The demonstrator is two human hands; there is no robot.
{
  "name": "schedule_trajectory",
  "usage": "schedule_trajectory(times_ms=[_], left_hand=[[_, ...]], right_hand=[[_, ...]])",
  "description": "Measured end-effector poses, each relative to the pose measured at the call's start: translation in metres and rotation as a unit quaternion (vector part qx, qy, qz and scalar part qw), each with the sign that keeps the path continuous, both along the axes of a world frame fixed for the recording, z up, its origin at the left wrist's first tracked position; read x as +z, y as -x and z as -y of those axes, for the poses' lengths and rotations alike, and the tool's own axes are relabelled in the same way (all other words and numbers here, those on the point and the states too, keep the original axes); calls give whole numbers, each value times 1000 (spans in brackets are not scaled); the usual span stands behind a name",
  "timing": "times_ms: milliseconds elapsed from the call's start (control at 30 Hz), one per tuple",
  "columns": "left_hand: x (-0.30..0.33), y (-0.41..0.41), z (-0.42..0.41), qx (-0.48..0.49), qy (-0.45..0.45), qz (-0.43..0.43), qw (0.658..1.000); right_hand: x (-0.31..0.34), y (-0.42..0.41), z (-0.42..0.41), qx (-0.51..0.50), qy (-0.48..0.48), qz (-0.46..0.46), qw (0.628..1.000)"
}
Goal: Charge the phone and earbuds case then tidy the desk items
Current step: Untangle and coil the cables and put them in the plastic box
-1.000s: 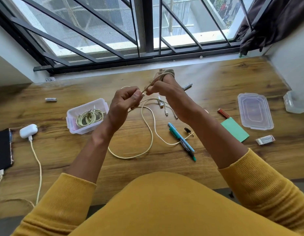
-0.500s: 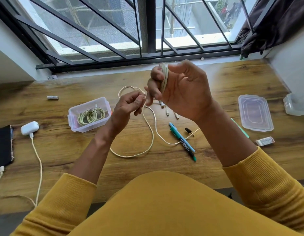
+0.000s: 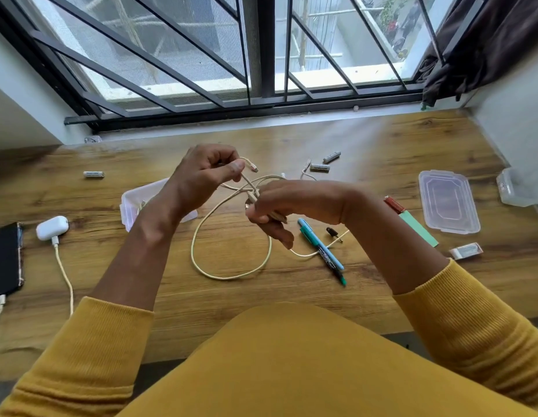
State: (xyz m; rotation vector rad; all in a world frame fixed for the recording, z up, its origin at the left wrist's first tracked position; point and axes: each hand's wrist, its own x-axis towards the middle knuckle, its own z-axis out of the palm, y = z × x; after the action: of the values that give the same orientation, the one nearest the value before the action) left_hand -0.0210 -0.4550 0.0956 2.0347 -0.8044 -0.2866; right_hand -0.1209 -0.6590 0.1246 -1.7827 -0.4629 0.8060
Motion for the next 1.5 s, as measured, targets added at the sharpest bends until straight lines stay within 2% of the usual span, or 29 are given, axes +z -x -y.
schedule_trajectory(times_ms=[100, 200, 333, 433, 533, 633, 767, 867, 1000, 1133, 1267, 1500], left_hand=[[7, 5, 0, 19, -46, 39, 998], [9, 16, 3, 62, -54, 71, 994], [6, 39, 11, 128, 12, 77, 989], [1, 50, 16, 166, 95, 47, 980], [-4, 61, 22, 205, 151, 31, 967], [-7, 72, 30, 204, 161, 24, 965], [-9, 74, 34, 197, 128, 87, 968], [-9, 73, 34, 201, 143, 79, 966], [-5, 67, 28, 213, 213, -39, 953], [4, 61, 20, 99, 187, -126, 969], [12, 59, 19, -20, 138, -145, 980], [15, 55, 18, -16, 109, -121, 987]], right_hand=[[-10, -2, -4, -64, 112, 16, 991], [-25, -7, -3, -128, 150, 29, 980], [-28, -6, -7, -189, 117, 38, 974], [-30, -9, -9, -222, 71, 15, 972], [-30, -12, -6, -270, -19, -13, 962], [-31, -10, -2, -314, -94, -24, 944], [-34, -16, -5, -360, -114, -22, 926], [-31, -13, 0, -350, -176, -27, 920], [-27, -7, 1, -249, -270, -60, 928], [-29, -3, -5, -182, -266, -59, 945], [-32, 1, -9, -149, -269, -57, 950], [-27, 3, -9, -127, -306, -117, 936]])
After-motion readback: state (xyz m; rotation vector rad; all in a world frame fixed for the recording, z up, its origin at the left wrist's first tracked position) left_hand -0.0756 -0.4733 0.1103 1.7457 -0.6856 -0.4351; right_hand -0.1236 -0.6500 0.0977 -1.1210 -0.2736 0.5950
